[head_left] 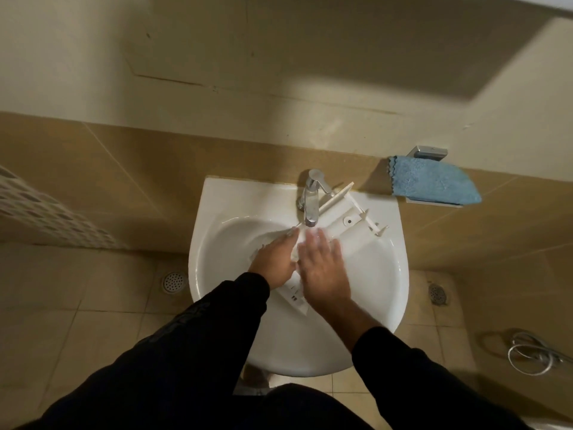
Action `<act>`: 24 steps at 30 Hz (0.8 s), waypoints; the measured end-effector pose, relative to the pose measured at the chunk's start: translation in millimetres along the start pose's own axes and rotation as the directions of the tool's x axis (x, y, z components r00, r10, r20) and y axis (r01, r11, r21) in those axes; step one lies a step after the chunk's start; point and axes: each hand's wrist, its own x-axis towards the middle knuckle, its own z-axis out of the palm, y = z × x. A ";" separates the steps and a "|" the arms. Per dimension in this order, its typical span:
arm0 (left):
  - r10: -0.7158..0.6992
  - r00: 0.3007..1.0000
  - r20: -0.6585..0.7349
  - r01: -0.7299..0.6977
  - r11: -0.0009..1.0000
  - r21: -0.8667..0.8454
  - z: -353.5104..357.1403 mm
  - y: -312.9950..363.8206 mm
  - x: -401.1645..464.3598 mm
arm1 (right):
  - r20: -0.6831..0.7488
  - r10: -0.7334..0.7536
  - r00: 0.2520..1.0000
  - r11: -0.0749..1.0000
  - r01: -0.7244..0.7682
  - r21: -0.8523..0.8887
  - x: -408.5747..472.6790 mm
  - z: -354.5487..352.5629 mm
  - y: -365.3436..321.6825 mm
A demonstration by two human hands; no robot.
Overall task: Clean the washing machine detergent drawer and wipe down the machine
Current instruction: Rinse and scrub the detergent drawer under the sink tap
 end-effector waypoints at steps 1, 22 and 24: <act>0.020 1.000 0.004 -0.020 1.000 0.015 -0.2 -0.3 1.7 | 0.065 -0.064 0.996 0.998 0.063 0.011 -1.5 0.3 -6.9; -0.197 0.979 0.043 0.194 0.978 0.080 -13.8 -7.2 0.4 | 0.263 0.472 0.841 0.787 -0.537 0.305 34.8 -70.1 85.0; -0.177 0.983 0.048 0.173 0.982 0.077 -15.2 -6.9 0.4 | 0.272 0.492 0.827 0.780 -0.557 0.284 32.6 -69.0 87.1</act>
